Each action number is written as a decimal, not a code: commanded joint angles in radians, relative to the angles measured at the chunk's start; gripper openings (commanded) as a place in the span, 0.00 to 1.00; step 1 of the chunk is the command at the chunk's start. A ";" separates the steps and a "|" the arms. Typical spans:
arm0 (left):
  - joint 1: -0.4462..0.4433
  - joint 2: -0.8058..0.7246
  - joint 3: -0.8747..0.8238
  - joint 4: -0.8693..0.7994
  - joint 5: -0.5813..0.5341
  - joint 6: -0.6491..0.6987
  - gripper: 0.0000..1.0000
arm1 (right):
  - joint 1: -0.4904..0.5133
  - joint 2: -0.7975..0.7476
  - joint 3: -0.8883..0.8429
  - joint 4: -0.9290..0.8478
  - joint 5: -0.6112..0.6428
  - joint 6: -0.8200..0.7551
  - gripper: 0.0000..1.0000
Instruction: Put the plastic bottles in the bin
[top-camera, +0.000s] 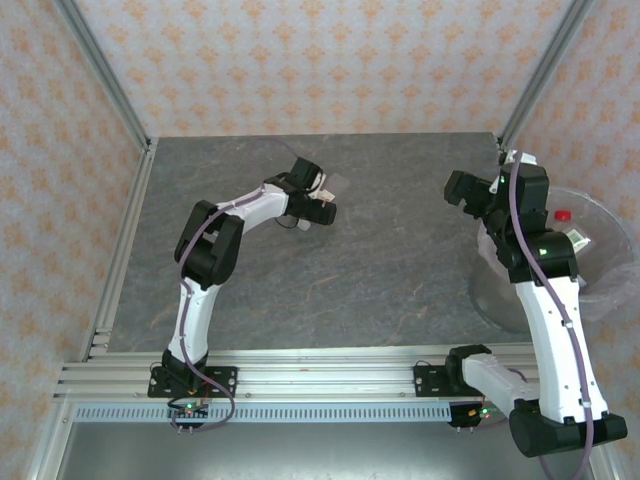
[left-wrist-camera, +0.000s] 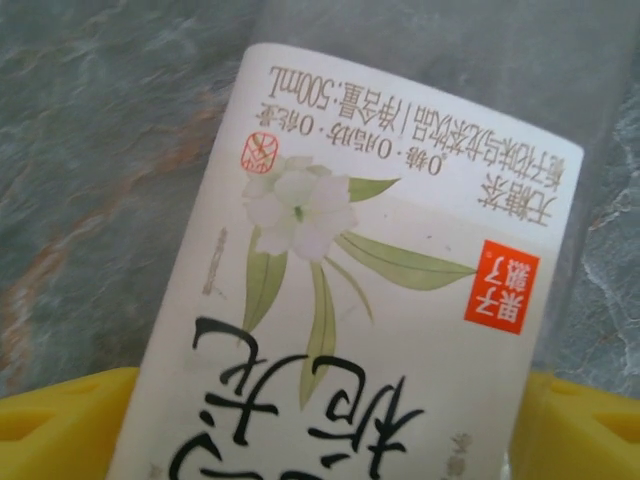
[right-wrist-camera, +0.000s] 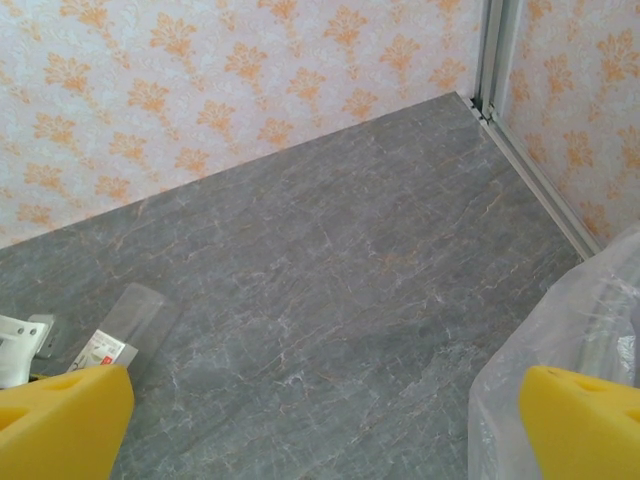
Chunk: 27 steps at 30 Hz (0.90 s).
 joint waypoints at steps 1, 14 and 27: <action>-0.031 0.039 0.036 -0.059 -0.085 0.035 0.77 | 0.007 -0.005 -0.017 -0.006 0.019 -0.008 0.99; -0.051 -0.038 -0.032 -0.013 -0.131 0.020 0.46 | 0.008 -0.004 -0.094 0.104 -0.121 0.059 0.99; -0.056 -0.327 -0.299 0.209 0.030 -0.069 0.00 | 0.026 0.010 -0.157 0.259 -0.252 0.149 0.99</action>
